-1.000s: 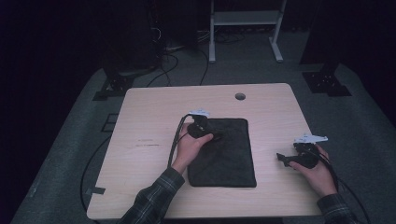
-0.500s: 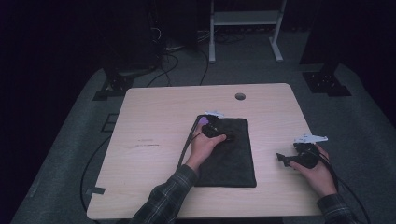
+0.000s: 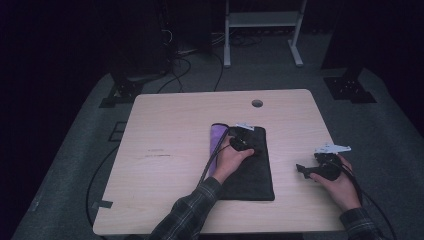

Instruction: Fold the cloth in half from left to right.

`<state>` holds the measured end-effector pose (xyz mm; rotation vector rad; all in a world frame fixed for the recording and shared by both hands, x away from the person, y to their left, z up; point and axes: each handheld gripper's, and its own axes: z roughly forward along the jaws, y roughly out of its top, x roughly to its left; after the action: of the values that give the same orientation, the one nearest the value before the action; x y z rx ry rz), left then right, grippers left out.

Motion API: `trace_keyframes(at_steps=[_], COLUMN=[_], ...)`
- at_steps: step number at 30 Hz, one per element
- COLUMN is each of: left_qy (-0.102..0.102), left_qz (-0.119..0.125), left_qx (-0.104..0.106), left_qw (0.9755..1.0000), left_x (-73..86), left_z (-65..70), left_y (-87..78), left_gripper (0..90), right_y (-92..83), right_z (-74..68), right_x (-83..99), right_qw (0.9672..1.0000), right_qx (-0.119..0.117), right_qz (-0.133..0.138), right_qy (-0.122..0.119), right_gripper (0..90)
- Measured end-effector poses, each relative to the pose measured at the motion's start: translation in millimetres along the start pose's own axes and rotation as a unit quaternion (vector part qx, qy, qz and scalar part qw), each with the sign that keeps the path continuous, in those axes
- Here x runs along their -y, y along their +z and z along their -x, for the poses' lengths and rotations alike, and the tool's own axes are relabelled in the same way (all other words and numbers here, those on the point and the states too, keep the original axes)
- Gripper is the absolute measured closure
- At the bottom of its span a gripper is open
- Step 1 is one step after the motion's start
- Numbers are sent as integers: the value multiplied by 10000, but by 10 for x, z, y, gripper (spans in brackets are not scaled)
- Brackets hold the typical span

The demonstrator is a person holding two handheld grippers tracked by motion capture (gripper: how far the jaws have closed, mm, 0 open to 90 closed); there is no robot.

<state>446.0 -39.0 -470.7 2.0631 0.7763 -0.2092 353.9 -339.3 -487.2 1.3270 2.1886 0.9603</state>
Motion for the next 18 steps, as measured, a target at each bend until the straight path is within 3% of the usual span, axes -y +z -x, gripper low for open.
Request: trace_keyframes(at_steps=[3,6,11,18], left_qy=[-5,6,137,268], left_qz=[-43,72,229,287], left_qx=[12,62,-34,-398], left_qw=[10000,10000,9996,9984], left_x=[10,-4,-47,-13], left_z=[11,31,67,53], left_y=[50,9,-193,-576], left_gripper=[900,896,795,604], right_y=[0,0,-1,-1], right_z=[0,-2,-5,-7], right_x=[0,0,0,-1], right_qw=[10000,10000,10000,10000], right_qx=[0,-3,-16,-13], right_qz=[0,-1,-5,-6], right_qy=[0,2,4,13], right_gripper=[100,100,100,100])
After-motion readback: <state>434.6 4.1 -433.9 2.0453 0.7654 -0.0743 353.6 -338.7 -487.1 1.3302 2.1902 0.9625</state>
